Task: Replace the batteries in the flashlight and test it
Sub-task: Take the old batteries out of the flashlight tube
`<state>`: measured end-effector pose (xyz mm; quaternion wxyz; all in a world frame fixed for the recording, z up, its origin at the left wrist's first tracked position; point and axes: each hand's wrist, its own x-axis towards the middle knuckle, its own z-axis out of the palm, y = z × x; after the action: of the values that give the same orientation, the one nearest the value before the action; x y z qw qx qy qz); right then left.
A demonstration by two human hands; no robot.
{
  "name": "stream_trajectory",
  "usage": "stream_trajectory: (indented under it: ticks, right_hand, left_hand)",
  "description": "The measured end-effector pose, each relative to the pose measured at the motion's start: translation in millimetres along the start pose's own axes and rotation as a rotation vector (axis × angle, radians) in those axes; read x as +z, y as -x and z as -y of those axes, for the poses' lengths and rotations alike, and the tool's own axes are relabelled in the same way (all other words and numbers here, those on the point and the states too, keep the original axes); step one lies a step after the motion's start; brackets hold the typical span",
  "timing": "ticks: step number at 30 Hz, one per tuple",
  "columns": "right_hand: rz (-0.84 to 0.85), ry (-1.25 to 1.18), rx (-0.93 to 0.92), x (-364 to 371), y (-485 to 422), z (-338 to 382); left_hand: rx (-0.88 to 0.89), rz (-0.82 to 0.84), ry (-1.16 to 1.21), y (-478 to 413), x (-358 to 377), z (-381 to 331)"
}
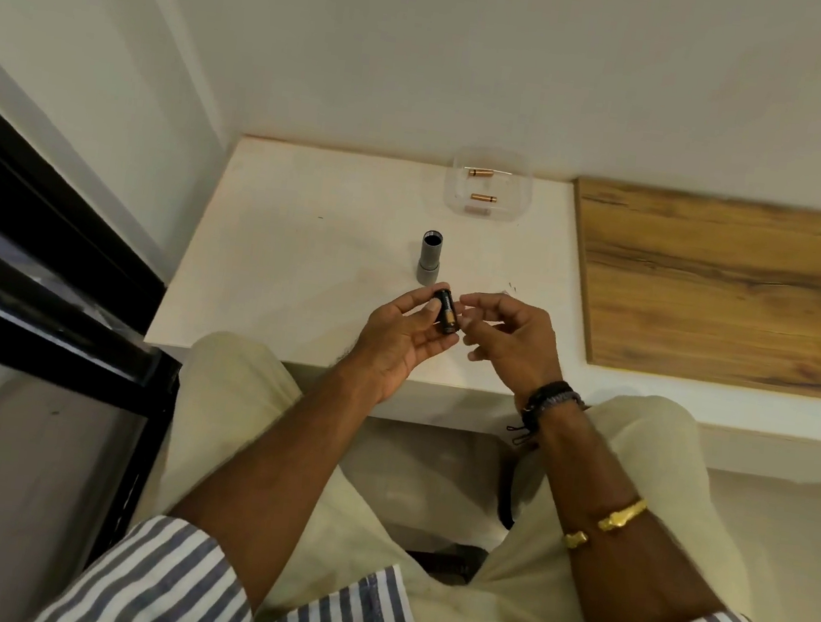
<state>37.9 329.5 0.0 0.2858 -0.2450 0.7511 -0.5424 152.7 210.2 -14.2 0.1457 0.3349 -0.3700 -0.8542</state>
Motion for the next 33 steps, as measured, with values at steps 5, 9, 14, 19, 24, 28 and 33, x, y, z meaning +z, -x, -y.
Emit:
stream_trajectory:
  ticks: [5,9,14,19,24,28,33]
  right_hand:
    - [0.051,0.181,-0.103,-1.3,1.7,-1.1]
    - [0.082,0.284,-0.174,-0.9,2.7,-2.2]
    - [0.123,0.341,-0.237,-3.4,3.7,0.1]
    - [0.124,0.480,-0.316,-4.5,5.5,1.9]
    - [0.159,0.615,-0.380,-3.4,4.6,3.4]
    - [0.209,0.674,-0.371,-1.4,2.8,3.6]
    - [0.225,0.725,-0.389,-0.1,3.7,5.9]
  left_hand:
    - [0.000,-0.002,-0.092,2.4,-4.0,-3.8]
    - [-0.015,-0.015,-0.109,2.7,-6.2,-4.3]
    - [-0.030,-0.012,-0.142,1.3,-8.6,-5.1]
    - [-0.038,-0.014,-0.230,0.7,-9.2,-4.8]
    - [-0.041,-0.059,-0.347,0.0,-7.7,-0.9]
    - [-0.049,-0.079,-0.391,-0.5,-8.5,-0.6]
    - [-0.058,-0.087,-0.414,-1.2,-8.6,-0.7]
